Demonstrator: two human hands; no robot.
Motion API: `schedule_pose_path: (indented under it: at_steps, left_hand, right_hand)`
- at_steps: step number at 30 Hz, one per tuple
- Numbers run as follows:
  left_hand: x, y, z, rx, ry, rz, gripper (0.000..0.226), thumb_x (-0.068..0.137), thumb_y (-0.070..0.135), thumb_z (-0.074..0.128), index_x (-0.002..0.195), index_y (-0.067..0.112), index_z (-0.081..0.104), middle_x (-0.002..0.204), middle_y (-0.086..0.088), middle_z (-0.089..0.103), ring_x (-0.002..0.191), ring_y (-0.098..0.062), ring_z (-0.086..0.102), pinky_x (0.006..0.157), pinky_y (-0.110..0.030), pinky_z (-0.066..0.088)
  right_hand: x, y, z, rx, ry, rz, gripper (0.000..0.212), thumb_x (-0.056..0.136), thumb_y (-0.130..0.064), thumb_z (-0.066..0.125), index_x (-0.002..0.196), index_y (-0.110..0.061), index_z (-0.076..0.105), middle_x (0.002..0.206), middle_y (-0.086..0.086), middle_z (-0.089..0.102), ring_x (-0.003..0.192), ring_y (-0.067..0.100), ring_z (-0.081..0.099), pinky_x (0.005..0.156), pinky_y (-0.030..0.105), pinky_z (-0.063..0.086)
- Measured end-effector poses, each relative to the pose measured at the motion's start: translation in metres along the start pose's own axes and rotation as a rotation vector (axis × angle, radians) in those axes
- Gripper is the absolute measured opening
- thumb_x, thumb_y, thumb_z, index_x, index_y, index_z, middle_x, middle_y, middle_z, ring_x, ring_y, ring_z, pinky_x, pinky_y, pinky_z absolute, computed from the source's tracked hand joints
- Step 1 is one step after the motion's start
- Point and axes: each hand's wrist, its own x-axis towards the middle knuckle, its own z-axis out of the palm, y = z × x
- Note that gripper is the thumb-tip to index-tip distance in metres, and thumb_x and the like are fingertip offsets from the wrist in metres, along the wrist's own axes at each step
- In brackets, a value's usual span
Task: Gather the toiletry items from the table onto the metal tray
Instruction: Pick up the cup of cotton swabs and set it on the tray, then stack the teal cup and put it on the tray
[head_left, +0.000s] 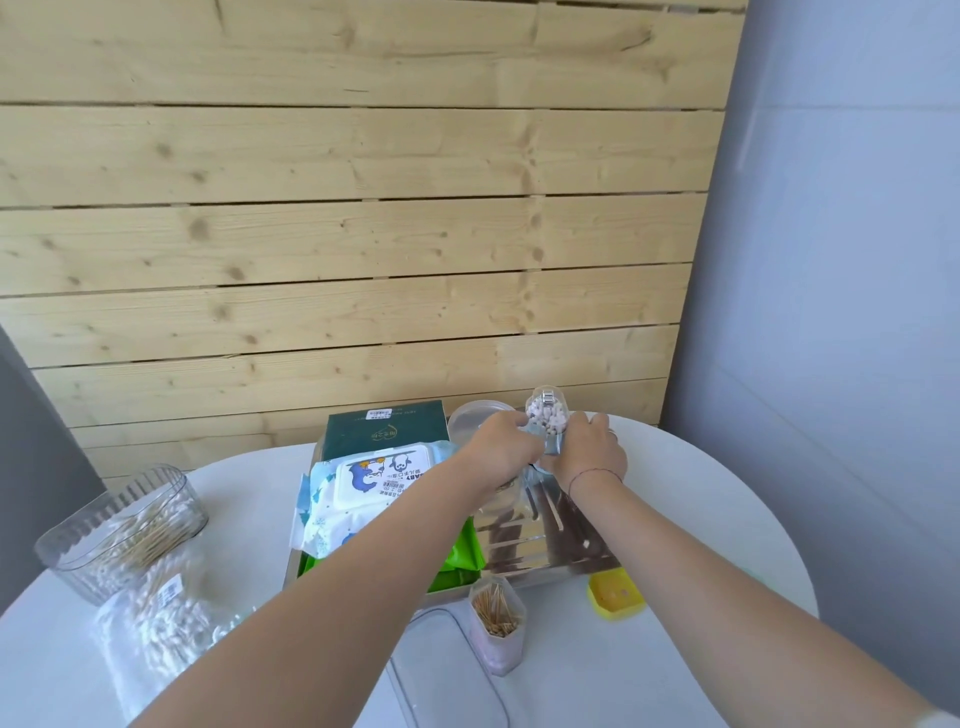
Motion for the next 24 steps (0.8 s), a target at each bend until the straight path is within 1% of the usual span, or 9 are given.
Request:
schedule_pose_path:
  at_steps: [3, 5, 7, 8, 9, 12, 15, 20, 24]
  left_hand:
    - [-0.010, -0.003, -0.008, 0.012, 0.010, 0.009, 0.055, 0.086, 0.004, 0.047, 0.140, 0.005, 0.039, 0.076, 0.002, 0.051, 0.059, -0.008, 0.039, 0.052, -0.019, 0.030]
    - [-0.023, -0.004, -0.014, -0.011, 0.002, 0.028, 0.051, 0.087, 0.007, 0.046, 0.137, 0.011, 0.045, 0.100, -0.008, 0.062, 0.072, -0.014, 0.045, 0.055, -0.018, 0.032]
    - [-0.037, -0.005, -0.019, -0.056, -0.007, 0.082, 0.034, 0.088, 0.006, 0.046, 0.117, 0.019, 0.056, 0.103, -0.006, 0.053, 0.082, -0.018, 0.042, 0.057, -0.016, 0.029]
    - [-0.045, -0.008, -0.022, -0.077, -0.017, 0.119, 0.024, 0.088, 0.003, 0.046, 0.101, 0.022, 0.051, 0.098, -0.003, 0.046, 0.081, -0.017, 0.038, 0.056, -0.017, 0.025]
    - [-0.055, -0.010, -0.023, -0.097, -0.022, 0.156, 0.025, 0.088, 0.001, 0.046, 0.097, 0.025, 0.048, 0.094, -0.002, 0.044, 0.079, -0.017, 0.037, 0.056, -0.017, 0.023]
    - [-0.077, -0.026, -0.026, -0.101, 0.027, 0.224, 0.034, 0.087, 0.001, 0.048, 0.107, 0.027, 0.059, 0.096, 0.009, 0.060, 0.088, -0.010, 0.055, 0.067, -0.012, 0.037]
    - [-0.097, -0.043, -0.016, -0.098, 0.079, 0.249, 0.041, 0.086, -0.002, 0.049, 0.120, 0.018, 0.059, 0.107, 0.006, 0.060, 0.105, -0.010, 0.055, 0.081, -0.018, 0.044]
    - [-0.129, -0.066, -0.002, -0.120, 0.119, 0.279, 0.050, 0.082, -0.007, 0.050, 0.127, 0.016, 0.053, 0.121, 0.004, 0.058, 0.116, -0.011, 0.052, 0.103, -0.028, 0.042]
    - [-0.148, -0.081, -0.001, -0.156, 0.166, 0.268, 0.054, 0.080, -0.003, 0.061, 0.130, 0.014, 0.049, 0.126, 0.002, 0.055, 0.119, -0.012, 0.050, 0.104, -0.026, 0.038]
  right_hand:
    - [-0.003, 0.005, -0.007, 0.080, -0.074, -0.014, 0.068, 0.069, -0.046, 0.074, 0.122, -0.016, 0.044, 0.125, 0.010, 0.043, 0.114, 0.030, 0.052, 0.086, 0.037, 0.045]
    - [-0.012, 0.014, -0.022, 0.168, -0.127, -0.071, 0.068, 0.068, -0.044, 0.075, 0.122, -0.016, 0.044, 0.127, 0.010, 0.043, 0.114, 0.029, 0.051, 0.089, 0.038, 0.045]
    - [-0.023, 0.030, -0.046, 0.247, -0.187, -0.128, 0.065, 0.069, -0.041, 0.075, 0.121, -0.015, 0.047, 0.127, 0.010, 0.045, 0.115, 0.027, 0.051, 0.092, 0.037, 0.044]
    - [-0.031, 0.042, -0.061, 0.264, -0.226, -0.153, 0.063, 0.070, -0.039, 0.076, 0.121, -0.015, 0.048, 0.127, 0.010, 0.047, 0.114, 0.025, 0.051, 0.093, 0.036, 0.044]
    - [-0.041, 0.056, -0.076, 0.257, -0.278, -0.170, 0.060, 0.072, -0.037, 0.076, 0.121, -0.016, 0.050, 0.126, 0.010, 0.048, 0.113, 0.023, 0.051, 0.093, 0.035, 0.044]
    - [-0.062, 0.096, -0.103, 0.118, -0.464, -0.179, 0.060, 0.073, -0.039, 0.074, 0.125, -0.023, 0.048, 0.131, 0.004, 0.047, 0.120, 0.018, 0.048, 0.099, 0.034, 0.043]
    - [-0.082, 0.122, -0.104, -0.023, -0.586, -0.152, 0.076, 0.072, -0.041, 0.074, 0.136, -0.028, 0.036, 0.142, 0.001, 0.036, 0.131, 0.020, 0.039, 0.105, 0.035, 0.038]
    - [-0.108, 0.138, -0.092, -0.173, -0.601, -0.153, 0.097, 0.067, -0.040, 0.077, 0.145, -0.031, 0.019, 0.146, 0.001, 0.028, 0.136, 0.023, 0.029, 0.105, 0.040, 0.038]
    - [-0.122, 0.142, -0.081, -0.275, -0.553, -0.160, 0.084, 0.073, -0.029, 0.073, 0.143, -0.029, 0.026, 0.140, 0.004, 0.033, 0.130, 0.027, 0.035, 0.100, 0.038, 0.042]
